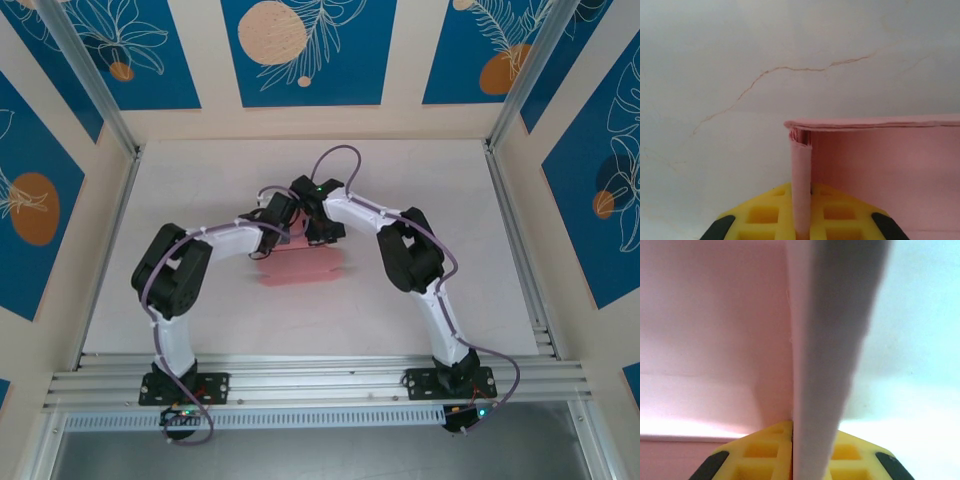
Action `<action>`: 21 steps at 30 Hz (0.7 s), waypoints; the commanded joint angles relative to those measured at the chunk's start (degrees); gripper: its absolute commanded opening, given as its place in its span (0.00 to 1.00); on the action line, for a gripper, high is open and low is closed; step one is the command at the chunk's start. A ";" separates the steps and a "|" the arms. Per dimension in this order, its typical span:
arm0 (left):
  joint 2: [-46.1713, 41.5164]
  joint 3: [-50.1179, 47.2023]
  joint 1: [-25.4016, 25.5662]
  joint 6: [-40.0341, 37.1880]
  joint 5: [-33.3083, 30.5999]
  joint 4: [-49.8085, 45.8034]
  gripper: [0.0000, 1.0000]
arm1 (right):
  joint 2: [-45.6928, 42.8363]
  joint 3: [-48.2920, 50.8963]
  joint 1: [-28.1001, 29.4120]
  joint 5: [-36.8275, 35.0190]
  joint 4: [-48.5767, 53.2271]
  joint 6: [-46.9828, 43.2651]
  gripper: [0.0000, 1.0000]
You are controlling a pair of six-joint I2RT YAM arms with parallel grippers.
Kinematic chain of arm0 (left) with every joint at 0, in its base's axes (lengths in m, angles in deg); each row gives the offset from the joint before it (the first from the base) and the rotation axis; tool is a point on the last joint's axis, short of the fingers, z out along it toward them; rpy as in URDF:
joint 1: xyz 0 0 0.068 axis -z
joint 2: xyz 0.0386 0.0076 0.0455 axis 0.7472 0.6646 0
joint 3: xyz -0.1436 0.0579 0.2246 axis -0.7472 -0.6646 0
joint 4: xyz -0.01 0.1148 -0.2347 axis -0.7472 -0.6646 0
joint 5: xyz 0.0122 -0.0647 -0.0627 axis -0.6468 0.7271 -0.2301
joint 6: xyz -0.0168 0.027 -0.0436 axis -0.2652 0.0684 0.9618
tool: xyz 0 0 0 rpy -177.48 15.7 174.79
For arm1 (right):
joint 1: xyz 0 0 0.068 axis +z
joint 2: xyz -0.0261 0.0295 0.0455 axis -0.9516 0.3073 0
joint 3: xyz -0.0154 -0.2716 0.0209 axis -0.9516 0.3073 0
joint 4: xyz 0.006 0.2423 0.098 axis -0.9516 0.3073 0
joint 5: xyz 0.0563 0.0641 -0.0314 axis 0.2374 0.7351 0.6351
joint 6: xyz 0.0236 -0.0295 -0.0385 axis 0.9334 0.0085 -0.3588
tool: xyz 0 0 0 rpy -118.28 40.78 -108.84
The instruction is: Fold the paper box
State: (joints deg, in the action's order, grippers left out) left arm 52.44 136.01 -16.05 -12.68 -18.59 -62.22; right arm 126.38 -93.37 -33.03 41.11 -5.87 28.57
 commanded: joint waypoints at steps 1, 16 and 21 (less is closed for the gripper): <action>4.98 4.35 -0.03 -4.38 -6.20 -12.57 0.06 | 0.66 0.57 2.39 3.73 2.31 -2.75 0.14; 14.32 12.01 1.96 -7.99 -15.76 -25.00 0.08 | 0.44 -0.83 1.34 9.88 3.05 -3.56 0.16; 10.82 11.11 1.84 -7.82 -9.02 -21.58 0.23 | 1.57 -2.87 1.34 8.74 4.51 -3.70 0.16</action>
State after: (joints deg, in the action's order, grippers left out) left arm 61.77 148.47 -14.87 -17.43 -26.72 -80.74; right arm 126.93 -94.09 -35.98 53.55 -8.21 26.39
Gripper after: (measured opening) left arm 0.213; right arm 0.157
